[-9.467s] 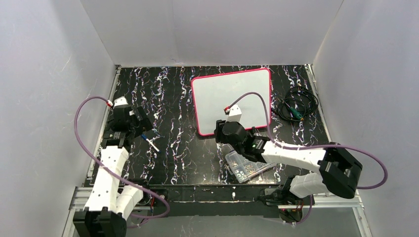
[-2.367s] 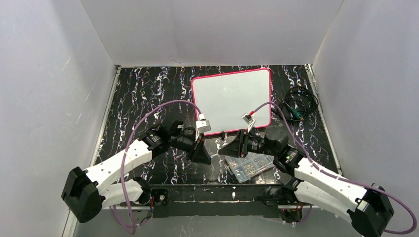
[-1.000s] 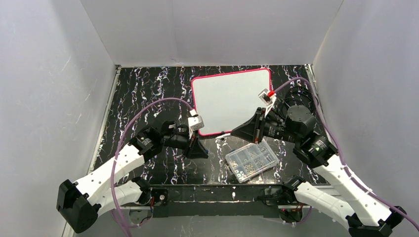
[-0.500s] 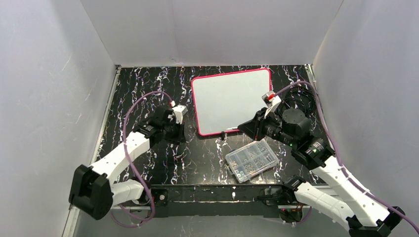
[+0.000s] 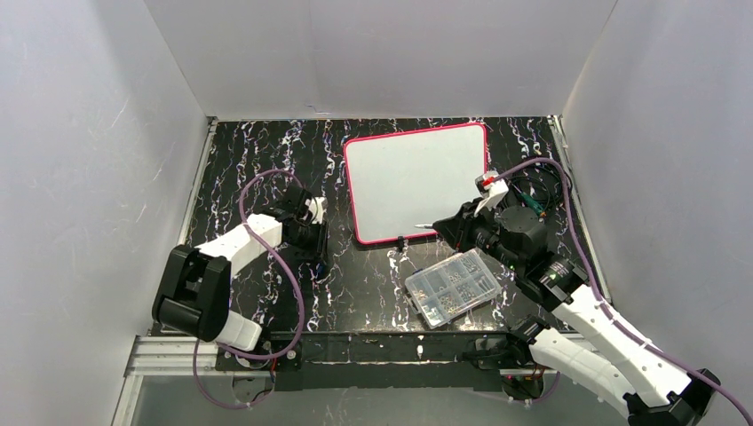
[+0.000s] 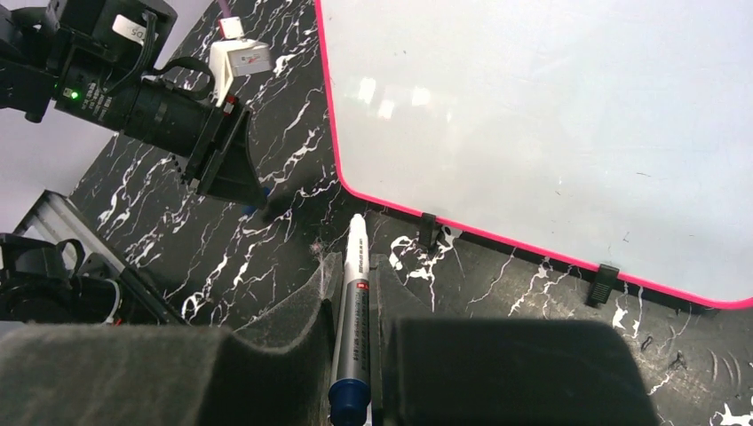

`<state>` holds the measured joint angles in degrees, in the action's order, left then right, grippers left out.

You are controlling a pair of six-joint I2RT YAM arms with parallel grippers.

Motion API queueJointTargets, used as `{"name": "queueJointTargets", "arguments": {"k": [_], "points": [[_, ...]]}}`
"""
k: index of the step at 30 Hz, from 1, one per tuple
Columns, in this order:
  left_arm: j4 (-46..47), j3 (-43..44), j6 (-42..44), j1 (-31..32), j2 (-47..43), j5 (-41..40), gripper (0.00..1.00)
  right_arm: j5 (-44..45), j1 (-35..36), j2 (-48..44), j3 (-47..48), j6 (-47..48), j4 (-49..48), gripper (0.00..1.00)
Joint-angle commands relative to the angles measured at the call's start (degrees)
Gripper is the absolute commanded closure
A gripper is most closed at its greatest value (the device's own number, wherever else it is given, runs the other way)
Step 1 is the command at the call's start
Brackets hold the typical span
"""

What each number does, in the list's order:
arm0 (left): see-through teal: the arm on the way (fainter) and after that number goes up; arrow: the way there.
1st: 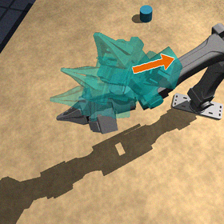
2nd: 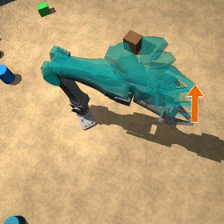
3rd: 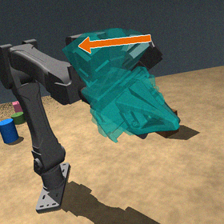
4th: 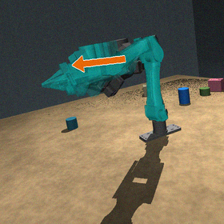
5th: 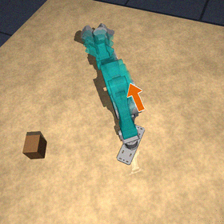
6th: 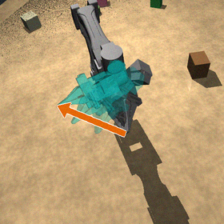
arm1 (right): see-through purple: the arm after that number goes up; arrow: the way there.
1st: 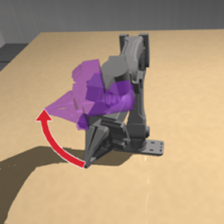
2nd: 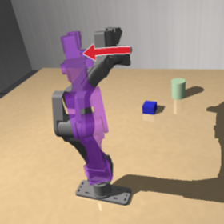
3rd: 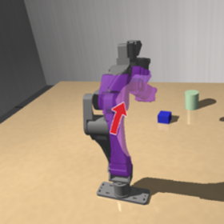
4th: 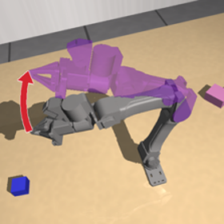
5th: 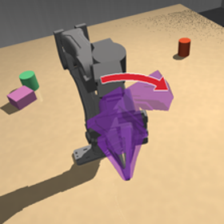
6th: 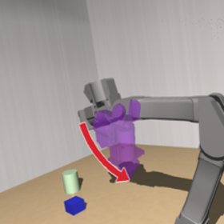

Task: Write a sentence on the whiteboard
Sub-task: Place the pen cap at the center of the board, then write a sentence on the whiteboard.

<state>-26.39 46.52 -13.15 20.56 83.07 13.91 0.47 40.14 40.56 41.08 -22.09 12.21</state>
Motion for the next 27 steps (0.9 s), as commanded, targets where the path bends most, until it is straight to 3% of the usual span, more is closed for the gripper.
{"name": "queueJointTargets", "arguments": {"k": [1,6,12,16,27], "points": [[-1.42,1.64,-0.38,-1.67,-0.09,2.76,0.60,2.62,-0.15,-1.31,-1.20,0.90,-6.41,0.99],[-0.28,1.78,-0.35,-2.42,-1.47,4.32,0.41,2.17,-0.15,-0.27,-1.67,0.82,-7.73,0.99],[5.85,3.77,0.03,-2.65,-8.43,7.70,0.31,2.88,-0.15,1.09,-1.76,-0.03,-10.65,0.99],[10.06,10.11,0.29,-3.25,-6.94,13.24,0.29,1.41,-0.15,3.21,-1.73,-0.85,-15.99,0.99],[22.69,23.65,-0.79,-9.96,9.09,33.28,0.36,2.00,-0.07,17.06,1.63,-4.08,-32.07,0.99]]}}
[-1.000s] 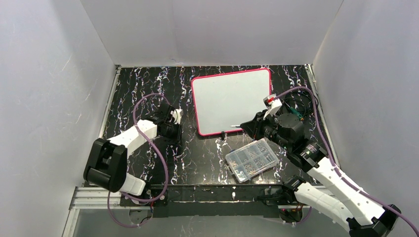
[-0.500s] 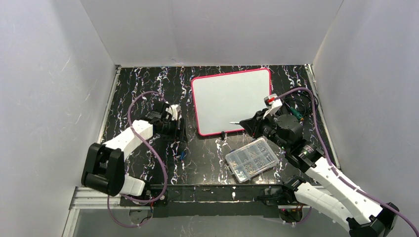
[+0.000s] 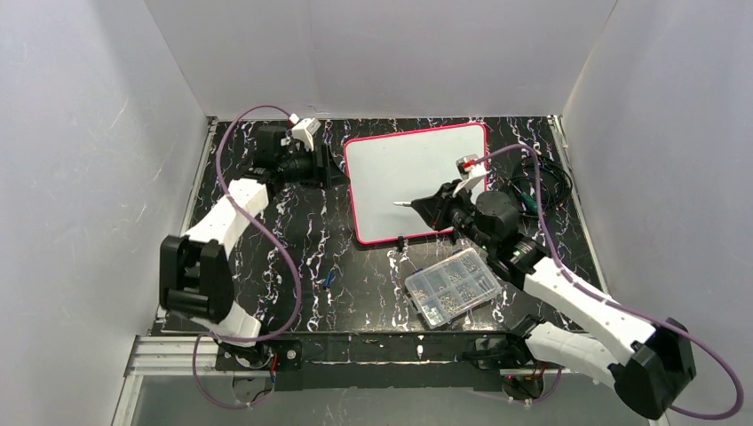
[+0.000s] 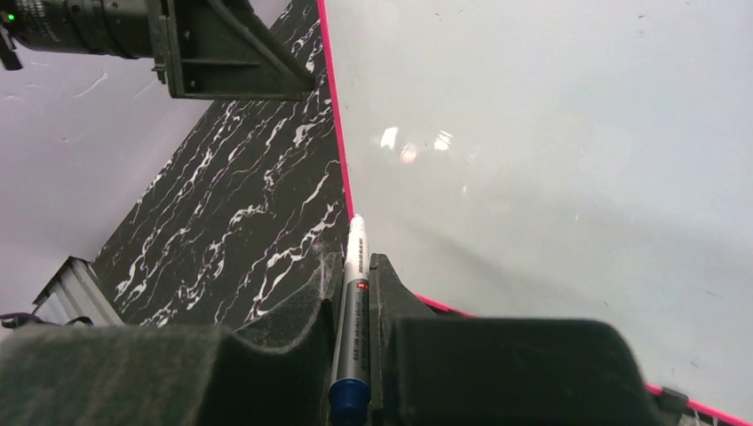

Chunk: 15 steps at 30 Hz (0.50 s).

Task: Write a sentence on the whiteboard

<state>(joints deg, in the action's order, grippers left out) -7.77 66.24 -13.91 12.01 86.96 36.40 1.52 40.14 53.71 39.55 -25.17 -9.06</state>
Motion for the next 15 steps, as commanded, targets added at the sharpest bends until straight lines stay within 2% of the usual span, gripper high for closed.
{"name": "queueJointTargets", "arguments": {"k": [1,5,11,15], "points": [[3.87,5.08,0.65,-1.38,6.72,12.51,0.38,1.14,-0.02,5.42,3.72,-0.95,-12.32,0.99],[10.51,4.59,-1.84,-1.43,9.95,17.54,0.42,2.49,0.48,10.77,5.94,-0.99,-17.16,0.99],[11.20,4.77,-1.06,-1.42,11.15,21.75,0.63,4.54,1.29,15.41,8.06,-0.57,-23.03,0.99],[11.37,4.68,-0.33,-1.38,11.67,23.66,0.69,5.15,1.92,18.58,10.17,0.25,-25.50,0.99]]}}
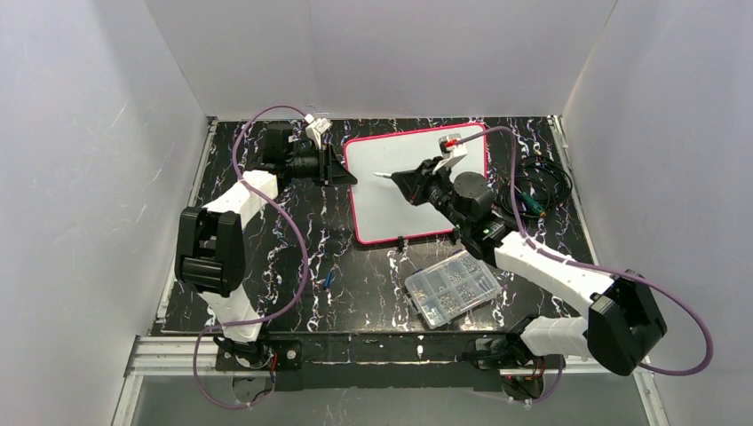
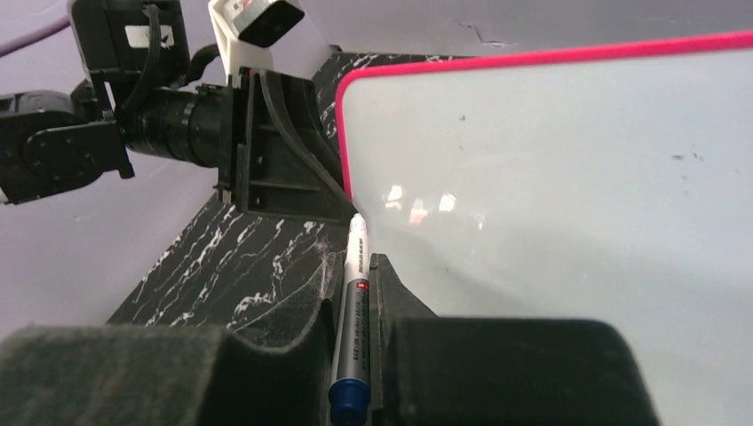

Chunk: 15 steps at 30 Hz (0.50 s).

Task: Write a sentence on the whiteboard

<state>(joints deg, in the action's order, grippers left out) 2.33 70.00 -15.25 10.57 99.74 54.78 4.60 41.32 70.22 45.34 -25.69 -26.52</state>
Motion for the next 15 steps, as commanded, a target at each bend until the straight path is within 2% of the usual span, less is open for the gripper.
{"name": "queueJointTargets", "arguments": {"k": [1,6,9,15], "points": [[1.28,1.01,0.89,0.07,-0.91,5.81,0.71,2.22,0.92,2.84,4.79,0.99,-8.62,0.99],[1.28,0.06,3.26,0.06,-2.17,5.96,0.90,3.71,2.25,6.24,7.29,2.63,-11.00,0.99],[1.28,-0.46,4.36,0.07,-2.43,5.95,0.99,5.16,3.32,7.81,7.98,3.78,-12.76,0.99],[1.28,-1.37,6.26,0.20,-3.07,5.86,1.00,7.83,4.25,9.01,8.22,4.63,-14.49,0.99]]}}
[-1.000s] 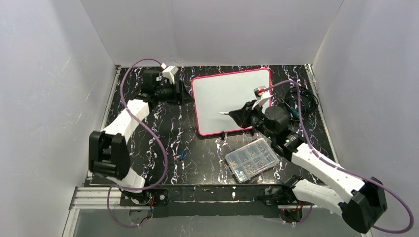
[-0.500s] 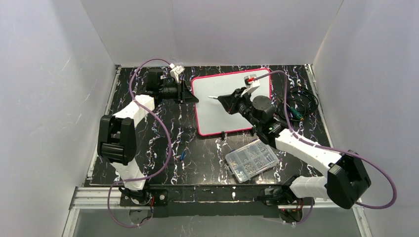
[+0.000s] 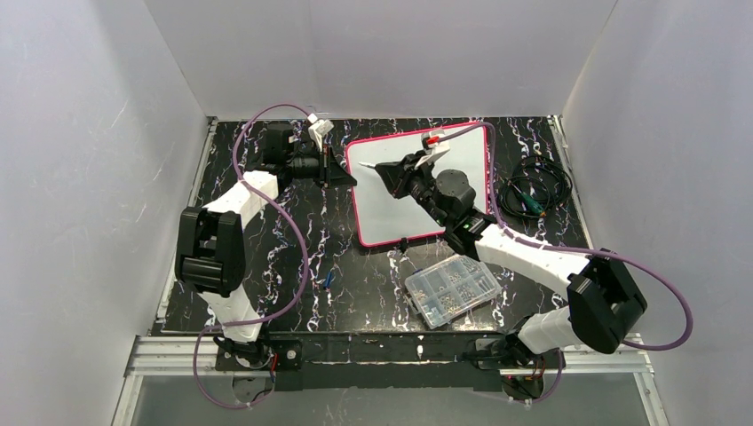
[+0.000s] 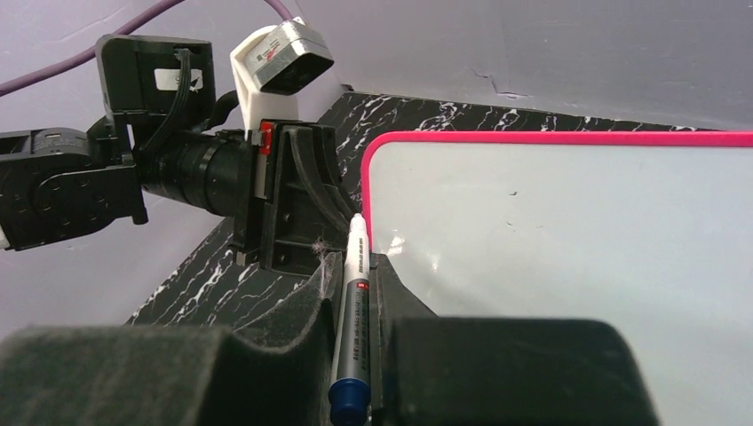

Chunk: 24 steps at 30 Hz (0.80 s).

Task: Write a sentence on the whiteboard

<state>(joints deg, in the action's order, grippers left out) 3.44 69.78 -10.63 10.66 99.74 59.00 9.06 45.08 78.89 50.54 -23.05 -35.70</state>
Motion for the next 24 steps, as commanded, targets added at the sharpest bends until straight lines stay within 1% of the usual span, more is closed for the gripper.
{"name": "queueJointTargets", "arguments": {"k": [1,7,24], "points": [[0.16,-1.40,2.18,0.15,-3.43,1.50,1.00,3.99,0.53,0.38,2.93,2.11,-5.44,0.99],[0.16,-2.59,4.56,0.30,-4.41,0.94,1.00,7.11,0.71,-0.23,1.32,2.43,-7.19,0.99],[0.18,-3.21,5.71,1.17,-5.20,0.85,1.00,7.58,0.97,3.03,2.63,2.83,-7.64,0.99]]}}
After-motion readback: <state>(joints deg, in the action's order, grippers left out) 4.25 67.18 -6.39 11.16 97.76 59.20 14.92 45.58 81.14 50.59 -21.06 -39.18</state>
